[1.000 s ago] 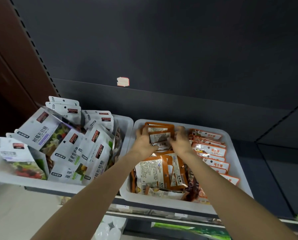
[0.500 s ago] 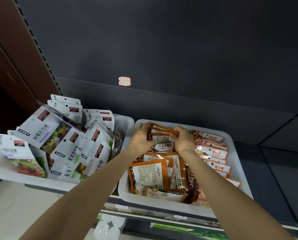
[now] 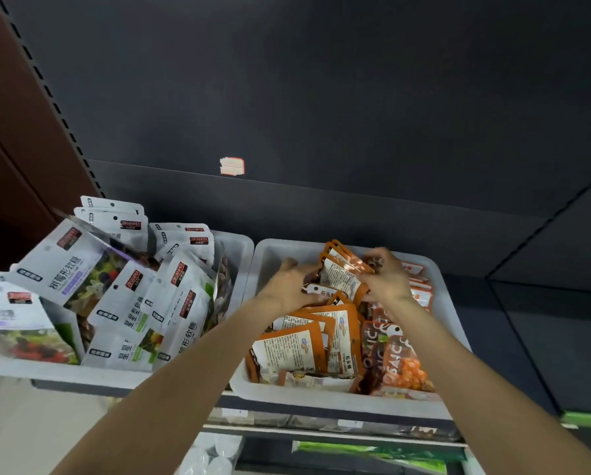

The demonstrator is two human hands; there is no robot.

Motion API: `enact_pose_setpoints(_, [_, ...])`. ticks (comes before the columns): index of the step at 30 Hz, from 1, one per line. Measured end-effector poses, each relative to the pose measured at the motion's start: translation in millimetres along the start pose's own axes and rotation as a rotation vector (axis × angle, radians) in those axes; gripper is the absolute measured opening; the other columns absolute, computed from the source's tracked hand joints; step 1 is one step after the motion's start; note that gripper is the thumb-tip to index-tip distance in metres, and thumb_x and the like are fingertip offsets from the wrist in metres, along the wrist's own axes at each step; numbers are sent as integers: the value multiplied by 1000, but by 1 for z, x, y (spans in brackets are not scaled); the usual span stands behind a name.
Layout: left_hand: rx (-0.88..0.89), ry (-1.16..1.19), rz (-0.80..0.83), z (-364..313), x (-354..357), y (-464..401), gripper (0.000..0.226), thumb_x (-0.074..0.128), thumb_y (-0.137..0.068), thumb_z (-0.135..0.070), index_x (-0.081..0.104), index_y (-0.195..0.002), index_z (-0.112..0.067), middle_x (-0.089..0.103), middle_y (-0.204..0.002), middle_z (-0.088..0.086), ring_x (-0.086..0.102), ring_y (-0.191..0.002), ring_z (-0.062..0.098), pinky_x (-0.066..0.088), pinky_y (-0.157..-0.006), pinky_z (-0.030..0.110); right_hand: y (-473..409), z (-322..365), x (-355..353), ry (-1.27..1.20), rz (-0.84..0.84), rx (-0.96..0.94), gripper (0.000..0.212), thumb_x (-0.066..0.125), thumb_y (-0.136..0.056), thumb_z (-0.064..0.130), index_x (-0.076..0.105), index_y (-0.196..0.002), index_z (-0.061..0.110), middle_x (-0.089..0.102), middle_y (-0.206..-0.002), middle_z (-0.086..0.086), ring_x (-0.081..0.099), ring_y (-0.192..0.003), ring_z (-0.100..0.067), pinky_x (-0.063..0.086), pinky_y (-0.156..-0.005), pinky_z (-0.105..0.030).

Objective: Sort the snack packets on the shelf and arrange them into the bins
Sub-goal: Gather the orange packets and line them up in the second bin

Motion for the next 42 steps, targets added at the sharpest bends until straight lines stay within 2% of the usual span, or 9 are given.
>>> enact_pose_setpoints(4, [63,-32,135,3,-3,11,34,46,-96,-43,57,-122,-24,63,-120,0,62,-105,14,49,-94,32,7,0,-8,278,-53,-248,40,58,-91,8,43,-125,20,61,-112,-6,63,-95,-25,50,-71,-27])
enact_pose_setpoints(8, [134,-94,194,5,-9,23,33,44,-97,-45,63,-110,-22,66,-111,-4,63,-99,10,49,-85,23,14,2,0,369,-46,-344,22,54,-93,6,44,-105,20,64,-105,-6,64,-93,-23,50,-69,-24])
enact_pose_setpoints(11, [160,-94,212,8,-15,30,30,44,-96,-45,63,-107,-23,67,-111,-4,64,-101,11,49,-84,23,17,8,4,393,-53,-356,22,57,-92,9,52,-111,18,64,-113,-4,63,-100,-23,51,-77,-27])
enact_pose_setpoints(15, [105,-117,57,6,-15,36,37,42,-99,-39,43,-132,-23,62,-122,0,63,-104,17,52,-85,28,24,17,13,529,-19,-484,18,57,-93,20,66,-109,22,67,-112,0,62,-101,-17,52,-82,-28])
enact_pose_setpoints(21, [-41,-59,-233,13,-13,39,64,56,-93,-36,21,-146,-27,67,-113,3,66,-97,19,55,-83,33,32,31,20,564,44,-631,20,55,-93,20,69,-108,23,65,-114,0,57,-108,-16,43,-81,-22])
enact_pose_setpoints(26, [-57,-155,-205,11,-14,35,26,58,-92,-36,69,-110,-22,69,-106,-1,66,-92,14,52,-83,25,36,15,26,430,150,-523,16,57,-93,16,70,-102,16,70,-105,0,64,-98,-12,49,-87,-22])
enact_pose_setpoints(31, [-58,-167,-226,9,-19,29,17,56,-94,-25,71,-99,-21,69,-101,1,66,-85,14,50,-76,20,32,21,20,555,104,-291,36,45,-96,43,59,-112,14,62,-106,-6,60,-103,-22,49,-84,-30])
enact_pose_setpoints(35, [-56,-132,-261,13,-17,34,20,56,-94,-30,70,-106,-21,68,-106,0,65,-92,14,48,-80,20,24,20,20,489,169,-9,55,26,-96,57,57,-91,13,58,-78,-4,61,-82,-20,41,-69,-27])
enact_pose_setpoints(42, [-25,-139,-198,14,-17,35,27,57,-93,-35,67,-115,-23,68,-112,-1,64,-97,13,47,-82,21,11,27,39,367,165,132,20,53,-94,31,54,-99,12,59,-96,-9,58,-79,-17,47,-72,-27])
Point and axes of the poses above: each hand's wrist, its own y-axis away from the middle knuckle, its own x-axis out of the palm, z = x × y, the point moved 2 cm from there along -y, towards the middle knuckle
